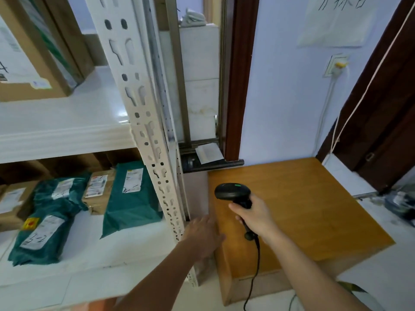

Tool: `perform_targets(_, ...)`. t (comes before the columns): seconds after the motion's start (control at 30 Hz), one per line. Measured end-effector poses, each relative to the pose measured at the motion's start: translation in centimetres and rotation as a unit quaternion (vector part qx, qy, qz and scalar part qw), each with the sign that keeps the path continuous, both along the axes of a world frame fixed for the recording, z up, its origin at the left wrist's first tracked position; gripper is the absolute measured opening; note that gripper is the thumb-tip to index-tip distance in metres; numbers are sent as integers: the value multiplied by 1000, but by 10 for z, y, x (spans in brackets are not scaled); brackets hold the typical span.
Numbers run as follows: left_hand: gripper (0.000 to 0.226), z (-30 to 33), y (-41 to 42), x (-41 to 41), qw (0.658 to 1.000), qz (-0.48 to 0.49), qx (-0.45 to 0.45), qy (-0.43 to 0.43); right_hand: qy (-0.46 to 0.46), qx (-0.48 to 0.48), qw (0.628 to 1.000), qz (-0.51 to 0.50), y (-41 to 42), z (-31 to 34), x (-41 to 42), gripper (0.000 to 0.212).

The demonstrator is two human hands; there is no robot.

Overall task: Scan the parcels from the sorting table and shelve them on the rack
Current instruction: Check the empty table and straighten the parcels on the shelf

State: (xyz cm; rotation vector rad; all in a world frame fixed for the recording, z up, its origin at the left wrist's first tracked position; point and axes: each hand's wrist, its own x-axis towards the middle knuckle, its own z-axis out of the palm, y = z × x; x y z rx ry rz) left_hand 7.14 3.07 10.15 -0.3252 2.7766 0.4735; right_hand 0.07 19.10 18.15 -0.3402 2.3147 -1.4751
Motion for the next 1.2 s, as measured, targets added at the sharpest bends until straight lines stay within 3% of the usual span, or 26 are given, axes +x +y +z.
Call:
perform_targets(0.2, 70, -28, -3, -32, 1000, 3, -19, -14, -37, 42, 998, -5, -9, -43, -51, 27)
perform_targets(0.4, 76, -52, -1, -61, 999, 35, -19, -19, -133, 73, 988, -19, -26, -102, -95, 24)
perform_targets(0.5, 72, -63, -1, -71, 998, 43, -33, -24, -172, 57, 983, -28, -31, -129, -112, 33)
perform_targets(0.63, 58, -73, -3, -81, 997, 14, -66, -43, -260, 46, 963, -50, -37, -157, -131, 36)
perform_targets(0.8, 64, -77, -2, -85, 993, 0, -88, -77, -345, 47, 936, -45, -45, -181, -151, 44)
perform_targets(0.93, 50, -77, 1, -84, 991, 23, -83, -105, -353, 84, 932, -15, -47, -201, -157, 56)
perform_targets(1.2, 69, -82, 10, -77, 987, 45, -52, -146, -314, 87, 945, -24, -49, -230, -155, 42)
